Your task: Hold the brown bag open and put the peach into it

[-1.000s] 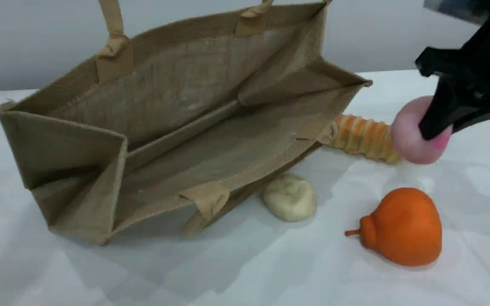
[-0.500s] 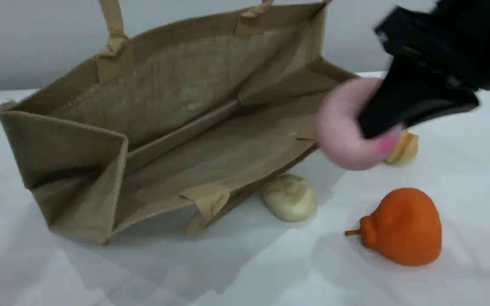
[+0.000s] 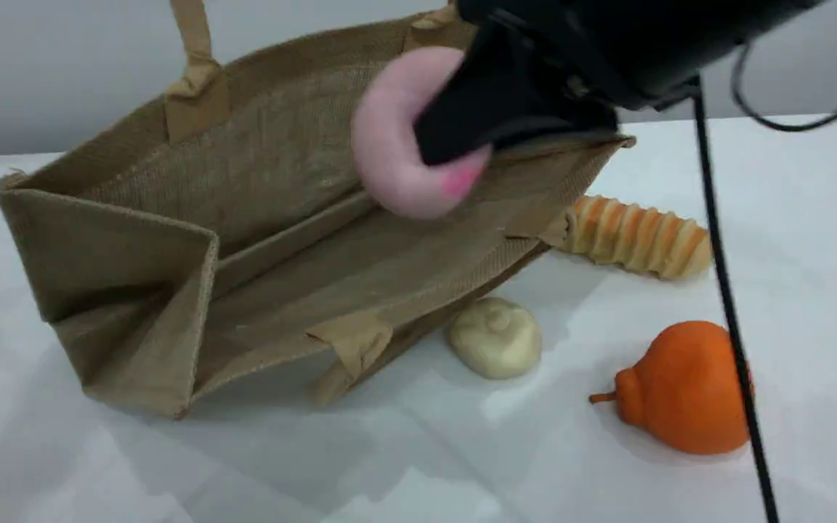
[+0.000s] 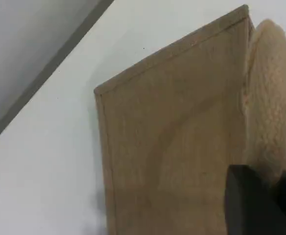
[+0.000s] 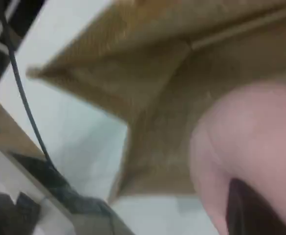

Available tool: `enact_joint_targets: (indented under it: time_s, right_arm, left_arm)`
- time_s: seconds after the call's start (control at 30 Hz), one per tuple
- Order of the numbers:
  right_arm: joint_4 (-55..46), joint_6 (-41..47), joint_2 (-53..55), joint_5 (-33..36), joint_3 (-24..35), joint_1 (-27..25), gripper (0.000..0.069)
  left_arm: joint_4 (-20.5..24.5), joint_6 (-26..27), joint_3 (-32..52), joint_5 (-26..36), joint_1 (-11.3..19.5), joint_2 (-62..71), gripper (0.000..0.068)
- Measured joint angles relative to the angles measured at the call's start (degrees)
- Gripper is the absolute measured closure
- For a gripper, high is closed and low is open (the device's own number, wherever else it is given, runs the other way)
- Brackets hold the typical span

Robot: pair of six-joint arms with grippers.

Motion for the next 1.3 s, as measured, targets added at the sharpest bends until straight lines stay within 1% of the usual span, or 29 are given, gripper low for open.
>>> enact_joint_targets:
  time_s: [0.13, 0.23, 0.3, 0.37, 0.43, 0.47, 0.63, 0.7, 0.77, 0.8, 0.83, 0.9, 1.03, 1.2, 1.3]
  right_arm:
    - [6.7, -7.6, 5.6, 0.0, -3.0, 0.0, 0.0661]
    - [9.9, -10.4, 10.3, -0.1, -5.8, 0.0, 0.065]
    - [11.9, -11.6, 13.6, -0.2, -7.8, 0.0, 0.0631]
    - [13.0, -12.3, 16.1, 0.2, -9.7, 0.0, 0.0596]
    - [13.5, -12.9, 18.1, 1.6, -11.3, 0.0, 0.054]
    - [13.8, -13.1, 18.9, 1.9, -11.9, 0.0, 0.0499]
    - [14.4, -13.9, 19.4, 1.2, -12.4, 0.0, 0.0258]
    - [14.4, -13.9, 19.4, 0.4, -12.4, 0.0, 0.0174]
    - [14.4, -13.9, 19.4, 0.3, -12.4, 0.0, 0.0103]
    - [14.4, -13.9, 19.4, 0.3, -12.4, -0.1, 0.0084]
    - [14.3, -13.9, 19.4, 0.3, -12.4, -0.1, 0.0071]
    - [13.2, -13.9, 19.1, 0.5, -12.4, -0.6, 0.0066]
    - [9.7, -13.6, 17.0, 0.7, -12.4, -3.1, 0.009]
    - [1.7, -7.7, 12.2, 2.1, -12.4, -8.9, 0.0106]
    - [-4.8, -2.5, 9.2, 3.0, -12.4, -14.2, 0.0106]
  left_arm:
    - [-0.5, 0.0, 0.0, 0.0, 0.0, 0.0, 0.0589]
    - [-0.5, -0.5, 0.0, 0.0, 0.0, 0.0, 0.0589]
    - [-0.5, -0.7, 0.0, 0.0, 0.0, 0.0, 0.0589]
    - [-0.5, -0.7, 0.0, 0.0, 0.0, 0.0, 0.0589]
    - [-0.5, -0.7, 0.0, 0.0, 0.0, 0.0, 0.0589]
    - [-0.5, -0.7, 0.0, 0.0, 0.0, 0.0, 0.0589]
    - [-0.5, -0.7, 0.0, 0.0, 0.0, 0.0, 0.0589]
    - [-0.5, -0.7, 0.0, 0.0, 0.0, 0.0, 0.0589]
    - [-0.5, -0.7, 0.0, 0.0, 0.0, 0.0, 0.0589]
    - [-0.5, -0.6, 0.0, 0.1, 0.0, 0.0, 0.0589]
    - [-0.5, -0.6, 0.0, 0.2, 0.0, 0.0, 0.0589]
    - [-0.5, -0.6, 0.0, 0.1, 0.0, 0.0, 0.0589]
    - [-0.4, -0.6, 0.0, 0.1, 0.0, 0.0, 0.0589]
    - [-0.4, -0.6, 0.0, 0.0, 0.0, 0.0, 0.0589]
    - [-0.4, -0.6, 0.0, 0.0, 0.0, 0.0, 0.0589]
